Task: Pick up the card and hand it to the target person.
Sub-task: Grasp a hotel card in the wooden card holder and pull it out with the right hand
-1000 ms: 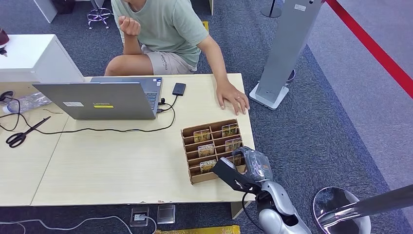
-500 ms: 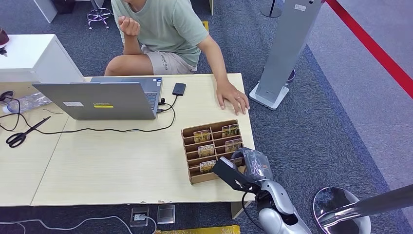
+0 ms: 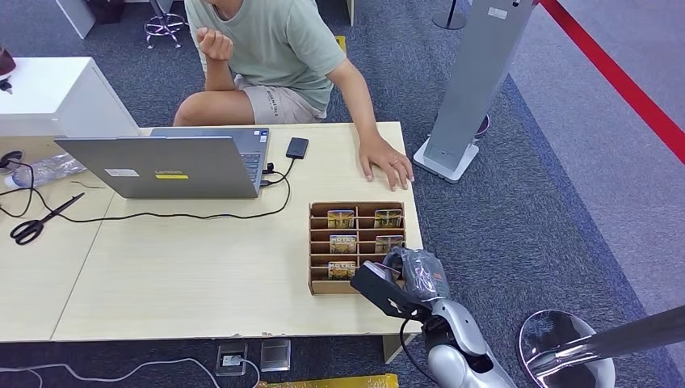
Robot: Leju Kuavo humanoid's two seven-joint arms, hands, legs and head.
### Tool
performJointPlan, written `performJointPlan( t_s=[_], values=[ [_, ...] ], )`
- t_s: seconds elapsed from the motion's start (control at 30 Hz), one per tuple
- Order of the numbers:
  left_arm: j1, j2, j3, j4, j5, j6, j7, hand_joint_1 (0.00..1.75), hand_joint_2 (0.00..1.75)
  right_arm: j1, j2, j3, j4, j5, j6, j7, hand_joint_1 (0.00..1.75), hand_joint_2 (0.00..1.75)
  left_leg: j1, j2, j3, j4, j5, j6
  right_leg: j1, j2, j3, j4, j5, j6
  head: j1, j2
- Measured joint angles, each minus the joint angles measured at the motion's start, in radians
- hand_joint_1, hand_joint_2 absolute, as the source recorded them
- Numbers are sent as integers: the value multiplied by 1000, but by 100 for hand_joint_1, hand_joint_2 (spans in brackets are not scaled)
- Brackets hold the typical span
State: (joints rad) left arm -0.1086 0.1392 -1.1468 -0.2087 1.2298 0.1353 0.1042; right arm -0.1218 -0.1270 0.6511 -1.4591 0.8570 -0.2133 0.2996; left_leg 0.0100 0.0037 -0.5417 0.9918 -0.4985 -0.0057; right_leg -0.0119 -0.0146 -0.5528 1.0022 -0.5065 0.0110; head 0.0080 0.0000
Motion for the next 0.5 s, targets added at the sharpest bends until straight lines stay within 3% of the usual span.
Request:
performJointPlan(
  t_s=[0.3,0.5],
  values=[
    [0,0,0,0,-1,11,-20,0,0,4,0,2,0,10,-44,-12,168,175,0,0,0,0,0,0,0,0,0,0,0,0,0,0],
    [0,0,0,0,-1,11,-21,0,0,21,-1,1,-41,32,-145,-118,168,175,0,0,0,0,0,0,0,0,0,0,0,0,0,0]
  ],
)
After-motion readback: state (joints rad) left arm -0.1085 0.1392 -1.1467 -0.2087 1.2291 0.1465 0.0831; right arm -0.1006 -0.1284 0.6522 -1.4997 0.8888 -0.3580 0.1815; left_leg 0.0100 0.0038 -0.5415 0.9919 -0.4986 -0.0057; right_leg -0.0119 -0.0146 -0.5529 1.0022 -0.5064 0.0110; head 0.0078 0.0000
